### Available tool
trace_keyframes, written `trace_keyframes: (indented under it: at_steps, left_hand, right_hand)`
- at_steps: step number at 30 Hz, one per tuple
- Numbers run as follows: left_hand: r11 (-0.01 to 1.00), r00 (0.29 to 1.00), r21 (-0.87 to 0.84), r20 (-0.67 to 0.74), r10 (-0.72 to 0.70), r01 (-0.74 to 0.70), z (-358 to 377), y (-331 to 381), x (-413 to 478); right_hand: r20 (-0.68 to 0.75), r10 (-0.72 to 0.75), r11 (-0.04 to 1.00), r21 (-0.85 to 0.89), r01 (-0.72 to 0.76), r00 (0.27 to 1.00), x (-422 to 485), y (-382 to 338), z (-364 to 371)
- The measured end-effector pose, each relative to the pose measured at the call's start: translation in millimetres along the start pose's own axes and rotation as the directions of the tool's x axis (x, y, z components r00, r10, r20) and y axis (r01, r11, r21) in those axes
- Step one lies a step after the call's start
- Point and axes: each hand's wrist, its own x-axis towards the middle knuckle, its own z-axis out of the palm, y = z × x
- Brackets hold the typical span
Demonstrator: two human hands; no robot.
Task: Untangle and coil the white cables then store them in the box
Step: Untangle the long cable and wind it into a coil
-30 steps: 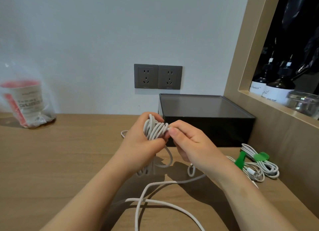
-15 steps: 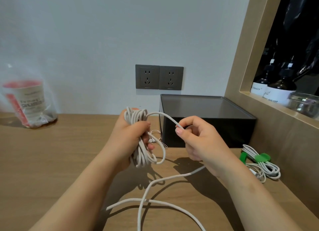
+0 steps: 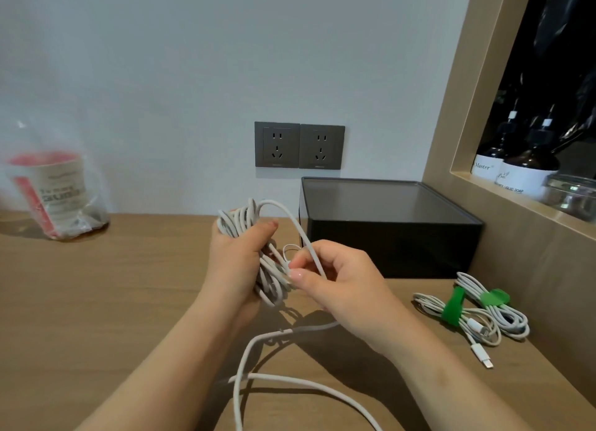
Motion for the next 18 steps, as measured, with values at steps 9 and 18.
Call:
trace_keyframes:
  at_steps: [9, 18]
  left_hand:
    - [0.997, 1.000, 0.080, -0.007, 0.018, -0.017, 0.6, -1.8, -0.7]
    - [1.000, 1.000, -0.023, -0.012, -0.002, 0.002, -2.3, -3.3, 3.9]
  right_hand:
    - [-0.032, -0.075, 0.980, -0.188, 0.068, 0.997, 0.5, 2.3, 2.5]
    - [0.039, -0.041, 0.988, -0.144, 0.046, 0.998, 3.2, 2.9, -2.6]
